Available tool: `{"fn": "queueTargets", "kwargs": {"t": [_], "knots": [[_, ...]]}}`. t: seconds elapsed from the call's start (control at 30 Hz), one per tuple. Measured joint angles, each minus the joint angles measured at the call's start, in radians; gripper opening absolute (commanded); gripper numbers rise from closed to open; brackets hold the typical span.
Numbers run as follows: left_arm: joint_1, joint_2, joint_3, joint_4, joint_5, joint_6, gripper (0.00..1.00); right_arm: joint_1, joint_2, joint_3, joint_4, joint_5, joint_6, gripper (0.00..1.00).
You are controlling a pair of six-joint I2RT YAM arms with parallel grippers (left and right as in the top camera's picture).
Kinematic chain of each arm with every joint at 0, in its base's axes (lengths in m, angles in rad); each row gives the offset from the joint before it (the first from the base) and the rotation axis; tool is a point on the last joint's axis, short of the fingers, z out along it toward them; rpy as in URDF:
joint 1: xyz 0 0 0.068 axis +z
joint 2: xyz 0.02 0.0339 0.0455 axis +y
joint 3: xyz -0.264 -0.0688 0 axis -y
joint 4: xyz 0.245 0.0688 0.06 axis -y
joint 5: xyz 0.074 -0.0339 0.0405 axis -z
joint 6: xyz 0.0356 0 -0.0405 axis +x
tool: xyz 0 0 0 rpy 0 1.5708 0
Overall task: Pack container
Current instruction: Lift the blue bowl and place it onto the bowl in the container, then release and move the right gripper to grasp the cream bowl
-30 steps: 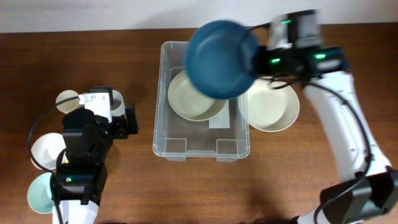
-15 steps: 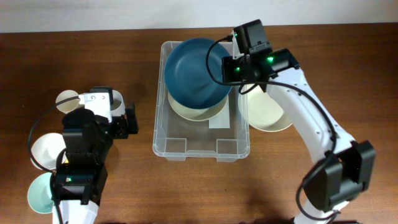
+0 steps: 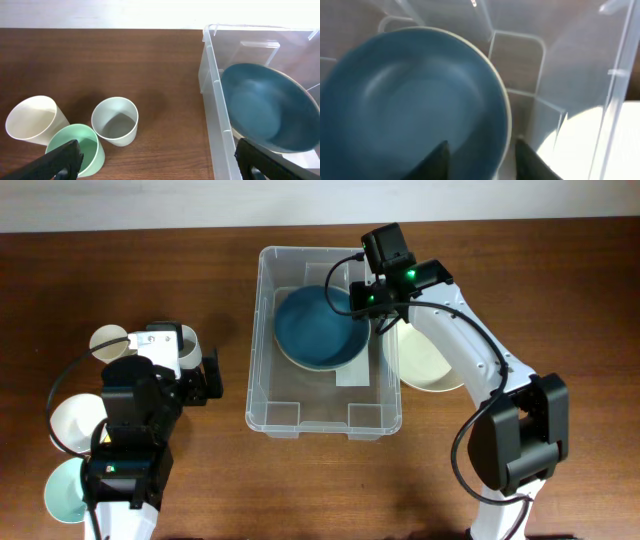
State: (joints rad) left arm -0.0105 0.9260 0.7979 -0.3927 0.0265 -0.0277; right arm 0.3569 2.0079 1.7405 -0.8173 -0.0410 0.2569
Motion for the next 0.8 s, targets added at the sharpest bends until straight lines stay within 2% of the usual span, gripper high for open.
{"fn": "queueTargets", "kwargs": {"t": [0.1, 0.17, 0.37, 0.43, 0.57, 0.7, 0.8], "knots": [[0.0, 0.0, 0.0, 0.0, 0.0, 0.0, 1.0, 0.0, 0.0, 0.027, -0.063, 0.025, -0.005, 0.45], [0.0, 0.0, 0.0, 0.0, 0.0, 0.0, 1.0, -0.001, 0.0, 0.08, -0.125, 0.067, -0.007, 0.52], [0.0, 0.0, 0.0, 0.0, 0.0, 0.0, 1.0, -0.048, -0.032, 0.335, -0.302, 0.224, 0.066, 0.61], [0.0, 0.0, 0.0, -0.001, 0.0, 0.0, 1.0, -0.108, -0.074, 0.4, -0.353, 0.238, 0.121, 0.62], [0.0, 0.0, 0.0, 0.0, 0.0, 0.0, 1.0, -0.316, -0.182, 0.456, -0.449, 0.194, 0.238, 0.64], [0.0, 0.0, 0.0, -0.001, 0.0, 0.0, 1.0, -0.522, -0.228, 0.464, -0.575, 0.102, 0.311, 0.64], [0.0, 0.0, 0.0, 0.0, 0.0, 0.0, 1.0, -0.595, -0.227, 0.418, -0.617, 0.044, 0.323, 0.67]]}}
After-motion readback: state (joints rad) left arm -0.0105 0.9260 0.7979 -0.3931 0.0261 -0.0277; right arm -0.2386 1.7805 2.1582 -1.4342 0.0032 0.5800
